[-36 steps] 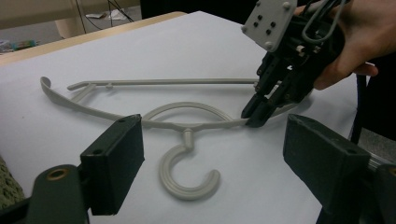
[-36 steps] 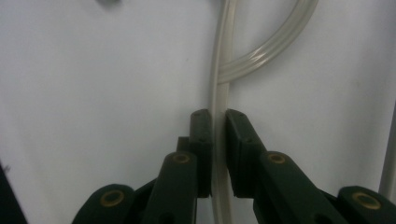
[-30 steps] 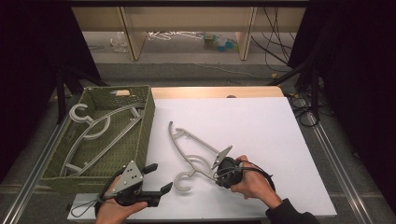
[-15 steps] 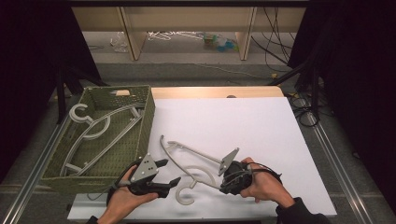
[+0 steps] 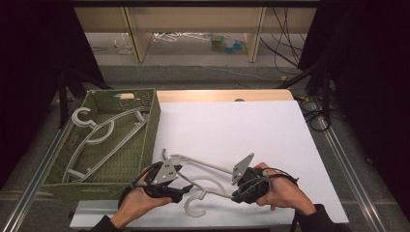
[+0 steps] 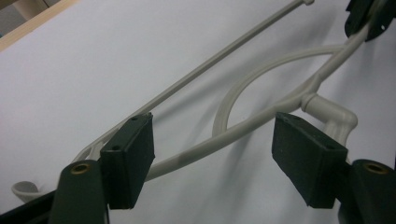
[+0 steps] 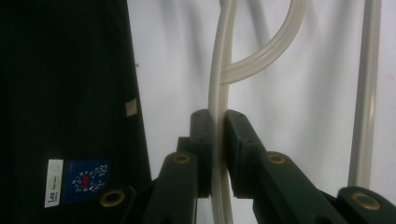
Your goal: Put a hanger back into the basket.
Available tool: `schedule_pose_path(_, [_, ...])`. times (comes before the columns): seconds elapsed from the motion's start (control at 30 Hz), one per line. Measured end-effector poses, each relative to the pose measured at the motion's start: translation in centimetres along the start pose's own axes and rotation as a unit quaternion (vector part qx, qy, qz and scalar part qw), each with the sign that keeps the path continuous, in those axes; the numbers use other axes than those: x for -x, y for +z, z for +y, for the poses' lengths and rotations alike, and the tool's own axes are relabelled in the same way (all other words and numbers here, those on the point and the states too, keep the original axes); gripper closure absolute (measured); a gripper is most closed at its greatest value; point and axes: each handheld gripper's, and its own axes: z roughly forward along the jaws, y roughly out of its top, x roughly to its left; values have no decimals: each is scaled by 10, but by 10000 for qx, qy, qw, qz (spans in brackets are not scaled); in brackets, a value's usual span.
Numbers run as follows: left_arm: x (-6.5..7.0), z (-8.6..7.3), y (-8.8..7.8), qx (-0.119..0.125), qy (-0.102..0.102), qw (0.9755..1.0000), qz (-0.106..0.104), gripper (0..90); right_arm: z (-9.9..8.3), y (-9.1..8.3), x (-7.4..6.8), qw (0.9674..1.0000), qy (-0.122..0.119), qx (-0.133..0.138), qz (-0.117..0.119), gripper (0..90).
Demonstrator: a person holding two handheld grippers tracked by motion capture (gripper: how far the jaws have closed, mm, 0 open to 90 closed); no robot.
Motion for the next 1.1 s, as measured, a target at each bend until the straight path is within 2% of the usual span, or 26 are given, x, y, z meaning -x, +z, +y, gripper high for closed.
schedule_pose_path(0.13, [1, -2, 1, -41, 110, 9999, 5, 309, -2, -5, 1, 10000, -49, 36, -4, 823])
schedule_pose_path(0.17, [1, -2, 2, -74, 160, 9998, 12, 312, -2, -6, 0, 10000, 3, 61, -30, 823])
schedule_pose_path(0.43, [4, -1, 10, -209, 426, 9989, -59, 334, -4, -12, 0, 9998, -104, 139, 84, 823])
schedule_pose_path(0.63, [7, 2, 20, -260, 728, 9969, -140, 344, -4, -14, 0, 9997, -127, 188, 103, 823])
schedule_pose_path(0.7, [8, 3, 22, -268, 790, 9965, -105, 347, -3, -14, -1, 9996, -110, 219, 118, 823])
schedule_pose_path(0.8, [8, 4, 25, -260, 877, 9957, -173, 375, -4, -14, -1, 9995, -172, 213, 127, 822])
schedule_pose_path(0.87, [8, 5, 27, -289, 1024, 9941, -209, 393, -4, -15, 0, 9995, -167, 224, 169, 822])
schedule_pose_path(0.97, [9, 5, 30, -251, 1110, 9931, -295, 419, -4, -15, 0, 9994, -174, 229, 167, 822])
schedule_pose_path(1.07, [10, 5, 32, -222, 1285, 9905, -427, 495, -4, -16, 0, 9994, -174, 254, 165, 822])
schedule_pose_path(1.1, [10, 6, 32, -227, 1316, 9896, -537, 542, -5, -16, 0, 9994, -182, 256, 164, 821])
